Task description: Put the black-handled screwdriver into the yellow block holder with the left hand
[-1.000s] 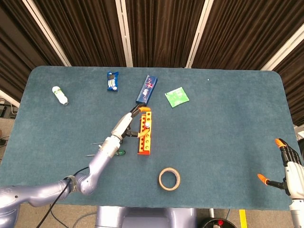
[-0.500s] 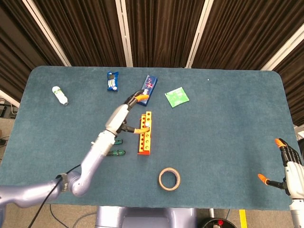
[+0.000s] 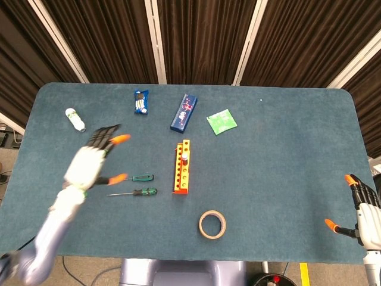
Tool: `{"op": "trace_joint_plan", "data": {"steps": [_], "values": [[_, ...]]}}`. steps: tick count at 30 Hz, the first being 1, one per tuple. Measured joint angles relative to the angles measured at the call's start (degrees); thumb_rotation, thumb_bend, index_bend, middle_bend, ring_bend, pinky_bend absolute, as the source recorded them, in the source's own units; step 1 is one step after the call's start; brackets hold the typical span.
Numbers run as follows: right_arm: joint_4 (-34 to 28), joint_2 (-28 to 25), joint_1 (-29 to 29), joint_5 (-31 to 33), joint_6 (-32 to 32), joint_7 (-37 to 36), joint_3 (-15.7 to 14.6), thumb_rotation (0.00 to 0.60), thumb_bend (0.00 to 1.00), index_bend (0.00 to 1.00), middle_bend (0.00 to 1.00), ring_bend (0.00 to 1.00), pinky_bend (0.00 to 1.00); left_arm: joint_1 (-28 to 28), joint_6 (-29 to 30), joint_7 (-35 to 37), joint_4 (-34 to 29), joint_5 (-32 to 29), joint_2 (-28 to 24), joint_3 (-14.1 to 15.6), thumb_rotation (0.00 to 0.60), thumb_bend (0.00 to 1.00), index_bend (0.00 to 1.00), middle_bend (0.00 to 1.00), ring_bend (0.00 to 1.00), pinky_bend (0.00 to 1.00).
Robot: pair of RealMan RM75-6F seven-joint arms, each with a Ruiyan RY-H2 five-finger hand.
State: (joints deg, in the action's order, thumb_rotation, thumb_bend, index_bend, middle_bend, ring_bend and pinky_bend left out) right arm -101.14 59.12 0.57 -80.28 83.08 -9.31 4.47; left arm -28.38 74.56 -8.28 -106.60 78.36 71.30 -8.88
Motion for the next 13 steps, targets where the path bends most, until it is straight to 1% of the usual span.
{"op": "trace_joint_plan", "data": {"steps": [5, 8, 10, 13], "values": [[0.52, 0.59, -0.07, -0.69, 0.84, 1.64, -0.05, 0.6, 0.03, 0.0, 0.0, 0.0, 0.0, 8.49, 9.17, -4.94, -0.13, 6.13, -3.57, 6.63, 0.6, 0.13, 0.15, 0.0, 0.0, 0.0], [0.85, 0.82, 0.05, -1.02, 0.88, 2.27, -0.11, 0.6, 0.03, 0.0, 0.0, 0.0, 0.0, 12.84, 13.25, -6.9, 1.39, 8.64, -4.87, 9.96, 0.6, 0.13, 0.1, 0.0, 0.0, 0.0], [0.94, 0.92, 0.05, -1.2, 0.91, 2.65, -0.23, 0.6, 0.03, 0.0, 0.0, 0.0, 0.0, 15.39, 14.82, -8.45, 2.93, 9.0, -5.48, 11.64, 0.6, 0.13, 0.06, 0.0, 0.0, 0.0], [1.08, 1.0, 0.0, -1.49, 1.14, 3.01, -0.35, 0.6, 0.03, 0.0, 0.0, 0.0, 0.0, 17.55, 16.68, -9.75, 5.51, 9.91, -5.81, 12.72, 0.6, 0.13, 0.02, 0.0, 0.0, 0.0]]}}
